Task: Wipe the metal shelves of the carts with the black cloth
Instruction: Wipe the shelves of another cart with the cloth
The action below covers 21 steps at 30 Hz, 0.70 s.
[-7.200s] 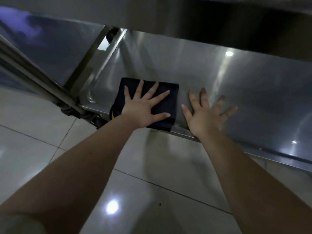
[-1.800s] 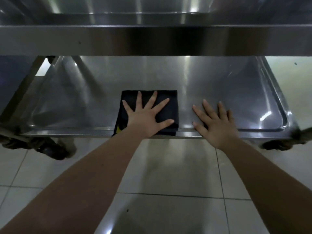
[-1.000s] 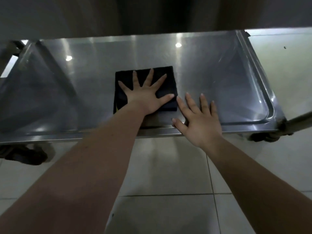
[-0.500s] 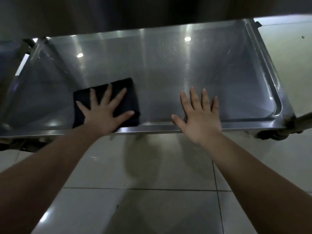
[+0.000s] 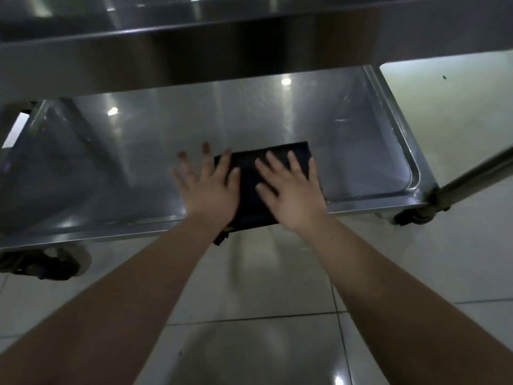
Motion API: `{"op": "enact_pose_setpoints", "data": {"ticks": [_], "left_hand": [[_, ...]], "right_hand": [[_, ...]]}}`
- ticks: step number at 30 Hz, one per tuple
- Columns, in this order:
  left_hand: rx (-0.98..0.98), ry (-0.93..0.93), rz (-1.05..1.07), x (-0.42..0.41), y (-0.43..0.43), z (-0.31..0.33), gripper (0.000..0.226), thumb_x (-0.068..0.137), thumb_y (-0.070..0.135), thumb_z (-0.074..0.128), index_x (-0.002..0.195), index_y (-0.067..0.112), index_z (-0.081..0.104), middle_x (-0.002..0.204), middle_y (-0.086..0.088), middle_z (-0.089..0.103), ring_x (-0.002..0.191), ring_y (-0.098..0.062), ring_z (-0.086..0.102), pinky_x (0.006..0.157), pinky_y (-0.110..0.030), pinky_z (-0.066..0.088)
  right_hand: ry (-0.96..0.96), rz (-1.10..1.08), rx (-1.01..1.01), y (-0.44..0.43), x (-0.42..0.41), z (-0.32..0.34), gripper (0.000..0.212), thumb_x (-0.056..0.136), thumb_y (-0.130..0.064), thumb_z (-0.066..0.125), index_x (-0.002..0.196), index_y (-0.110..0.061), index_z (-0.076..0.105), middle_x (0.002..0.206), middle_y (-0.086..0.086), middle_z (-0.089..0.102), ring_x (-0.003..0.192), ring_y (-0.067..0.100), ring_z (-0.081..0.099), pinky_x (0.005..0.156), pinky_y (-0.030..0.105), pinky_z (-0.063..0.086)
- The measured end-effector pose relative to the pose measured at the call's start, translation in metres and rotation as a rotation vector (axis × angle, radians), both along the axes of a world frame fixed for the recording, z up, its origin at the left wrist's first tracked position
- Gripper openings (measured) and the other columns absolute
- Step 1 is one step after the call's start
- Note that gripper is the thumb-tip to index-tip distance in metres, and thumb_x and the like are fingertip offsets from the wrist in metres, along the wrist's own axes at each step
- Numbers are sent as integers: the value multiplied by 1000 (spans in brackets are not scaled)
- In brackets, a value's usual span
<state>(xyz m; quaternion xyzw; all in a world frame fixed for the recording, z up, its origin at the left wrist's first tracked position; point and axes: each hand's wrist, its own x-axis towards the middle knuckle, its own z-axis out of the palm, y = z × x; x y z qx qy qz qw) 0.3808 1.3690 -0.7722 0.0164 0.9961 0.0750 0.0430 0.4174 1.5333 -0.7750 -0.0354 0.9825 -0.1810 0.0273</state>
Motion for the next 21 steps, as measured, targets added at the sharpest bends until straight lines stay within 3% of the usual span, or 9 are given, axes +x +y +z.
{"op": "enact_pose_setpoints", "data": {"ticks": [1, 3, 7, 14, 18, 21], "left_hand": [[2, -10, 8, -2, -19, -3, 54, 104, 50, 20, 156, 42, 9, 166, 1, -7, 147, -42, -21, 117, -60, -13], [14, -50, -43, -5, -42, -8, 54, 104, 49, 19, 156, 43, 4, 166, 4, -5, 149, -37, -18, 118, -58, -10], [-30, -64, -92, -10, -42, -14, 55, 103, 53, 19, 154, 47, 0, 166, 7, -5, 150, -33, -13, 118, -57, -7], [-93, -54, -94, -9, -32, -17, 56, 102, 56, 18, 154, 46, -1, 166, 5, -5, 151, -37, -5, 118, -60, -2], [-101, -70, -88, -9, -31, -17, 56, 102, 55, 16, 154, 47, -3, 166, 4, -5, 150, -37, -6, 117, -61, -4], [-103, -83, -84, -8, -32, -15, 56, 102, 54, 15, 154, 47, -4, 166, 5, -7, 150, -37, -8, 117, -60, -5]], "right_hand": [[-53, 45, 136, -3, 3, -5, 59, 100, -61, 18, 155, -44, 4, 164, -14, -4, 151, 33, -10, 118, 57, -11], [-98, 68, 196, 0, 2, -5, 61, 97, -67, 15, 152, -50, -6, 163, -17, -14, 150, 30, -18, 116, 57, -16], [-122, 29, 215, 52, -3, -2, 60, 96, -69, 21, 149, -56, -5, 163, -20, -10, 151, 22, -14, 119, 51, -11], [-246, -251, 290, 179, 18, -2, 60, 94, -69, 18, 148, -57, -6, 163, -18, -10, 151, 22, -11, 120, 49, -7], [-241, -264, 289, 139, 15, -1, 61, 97, -66, 21, 148, -56, -9, 162, -20, -14, 150, 30, -15, 119, 55, -7], [-198, -107, 286, 67, 12, 0, 62, 96, -67, 19, 149, -54, -11, 161, -19, -17, 149, 35, -17, 117, 59, -9]]}}
